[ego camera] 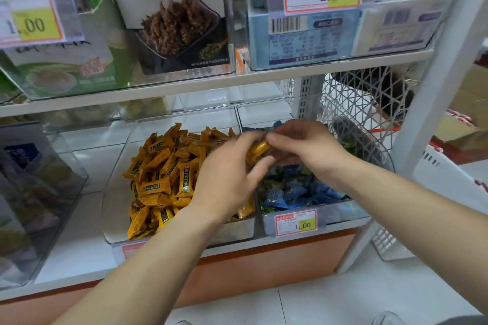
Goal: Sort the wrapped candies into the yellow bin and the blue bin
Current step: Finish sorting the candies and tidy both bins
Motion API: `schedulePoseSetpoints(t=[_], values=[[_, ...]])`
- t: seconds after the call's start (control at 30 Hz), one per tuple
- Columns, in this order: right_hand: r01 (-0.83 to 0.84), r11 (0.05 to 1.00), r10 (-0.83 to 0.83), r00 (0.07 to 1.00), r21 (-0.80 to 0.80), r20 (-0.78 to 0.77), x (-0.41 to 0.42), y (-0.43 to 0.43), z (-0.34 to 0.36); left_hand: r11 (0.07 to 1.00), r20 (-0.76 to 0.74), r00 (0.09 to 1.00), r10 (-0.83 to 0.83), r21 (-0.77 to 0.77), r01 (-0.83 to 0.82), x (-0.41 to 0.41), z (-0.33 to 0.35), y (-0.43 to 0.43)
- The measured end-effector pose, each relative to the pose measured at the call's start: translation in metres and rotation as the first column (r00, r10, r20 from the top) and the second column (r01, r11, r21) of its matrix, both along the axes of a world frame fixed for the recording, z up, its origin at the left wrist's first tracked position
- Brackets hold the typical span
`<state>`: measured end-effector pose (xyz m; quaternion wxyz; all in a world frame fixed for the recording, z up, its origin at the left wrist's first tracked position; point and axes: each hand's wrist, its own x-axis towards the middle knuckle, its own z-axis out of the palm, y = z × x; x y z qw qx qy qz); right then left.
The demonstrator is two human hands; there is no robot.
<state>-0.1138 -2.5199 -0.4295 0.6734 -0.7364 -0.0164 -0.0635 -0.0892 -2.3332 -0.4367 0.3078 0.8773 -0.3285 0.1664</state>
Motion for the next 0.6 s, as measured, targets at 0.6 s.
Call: schedulePoseSetpoints(t=[0.6], values=[[-0.265, 0.215, -0.034, 0.96, -0.94, -0.278, 0.079, -0.025, -0.048, 0.946, -0.011, 0.993, 0.115, 0.305, -0.106, 0.02, -0.017, 0.018]])
